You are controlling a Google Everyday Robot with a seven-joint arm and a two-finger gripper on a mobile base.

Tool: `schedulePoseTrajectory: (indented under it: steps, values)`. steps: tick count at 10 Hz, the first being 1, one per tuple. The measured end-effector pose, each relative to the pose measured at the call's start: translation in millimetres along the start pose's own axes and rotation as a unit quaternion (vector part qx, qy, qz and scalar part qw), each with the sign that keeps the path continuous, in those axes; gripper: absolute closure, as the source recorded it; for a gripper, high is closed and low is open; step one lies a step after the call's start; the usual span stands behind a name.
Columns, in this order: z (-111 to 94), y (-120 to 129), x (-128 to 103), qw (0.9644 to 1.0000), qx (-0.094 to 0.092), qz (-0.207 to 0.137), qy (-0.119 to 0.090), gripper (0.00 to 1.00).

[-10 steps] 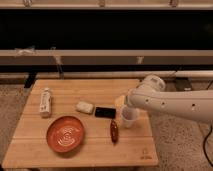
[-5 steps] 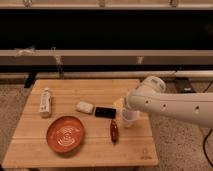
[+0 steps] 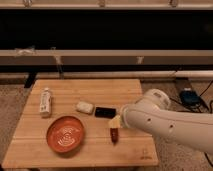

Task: Place the pepper in the ceramic cup

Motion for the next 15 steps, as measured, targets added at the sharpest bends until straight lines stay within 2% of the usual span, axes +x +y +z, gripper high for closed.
schedulePoseTrajectory:
  steps: [1,3,6,10,15]
  values:
    - [0.0,6.1,16.5,0.9998,-0.007,-0.007,0.016,0.2]
    - [19.9,20.0,39.1,0.9982,-0.032,-0.016,0.048,0.2]
    - [63.3,44.9,36.2,0.9965,-0.05,-0.03,0.061,0.2]
    - [115.2,61.5,26.2,0.9959,-0.044,-0.041,0.067,0.2]
    - [139.1,62.9,17.3,0.9961,-0.031,-0.047,0.068,0.2]
